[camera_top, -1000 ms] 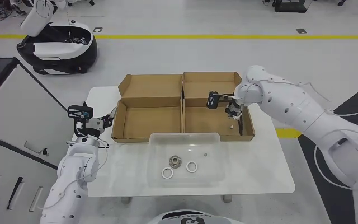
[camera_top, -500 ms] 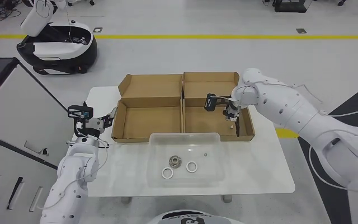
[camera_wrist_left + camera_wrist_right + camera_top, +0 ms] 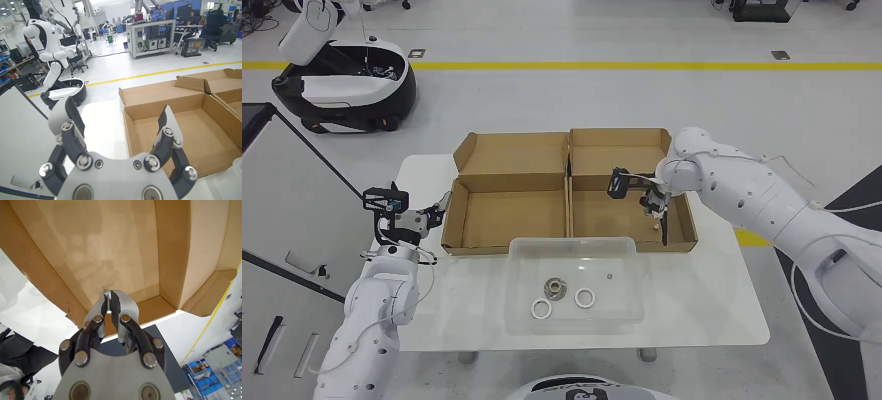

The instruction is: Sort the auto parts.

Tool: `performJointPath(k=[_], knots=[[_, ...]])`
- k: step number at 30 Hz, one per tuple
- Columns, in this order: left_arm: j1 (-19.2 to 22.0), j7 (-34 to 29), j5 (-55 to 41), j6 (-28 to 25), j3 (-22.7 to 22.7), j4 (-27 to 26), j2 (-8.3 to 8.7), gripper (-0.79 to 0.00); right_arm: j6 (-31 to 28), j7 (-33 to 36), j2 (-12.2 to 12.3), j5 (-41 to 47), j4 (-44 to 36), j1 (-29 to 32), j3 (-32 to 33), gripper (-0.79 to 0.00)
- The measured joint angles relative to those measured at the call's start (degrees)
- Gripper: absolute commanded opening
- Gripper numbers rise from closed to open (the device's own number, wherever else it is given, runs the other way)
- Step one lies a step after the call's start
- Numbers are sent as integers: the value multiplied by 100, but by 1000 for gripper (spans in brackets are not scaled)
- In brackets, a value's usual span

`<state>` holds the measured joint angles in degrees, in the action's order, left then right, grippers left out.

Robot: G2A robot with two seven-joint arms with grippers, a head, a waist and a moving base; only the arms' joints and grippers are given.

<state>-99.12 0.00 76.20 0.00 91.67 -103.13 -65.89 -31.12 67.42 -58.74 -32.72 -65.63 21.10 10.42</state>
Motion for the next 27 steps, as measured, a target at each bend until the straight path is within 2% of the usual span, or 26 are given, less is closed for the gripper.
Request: performJointPath(k=[27], knots=[[0, 0, 0, 0, 0, 0, 0, 0, -153, -448, -1020, -239, 1794, 223, -38, -785]])
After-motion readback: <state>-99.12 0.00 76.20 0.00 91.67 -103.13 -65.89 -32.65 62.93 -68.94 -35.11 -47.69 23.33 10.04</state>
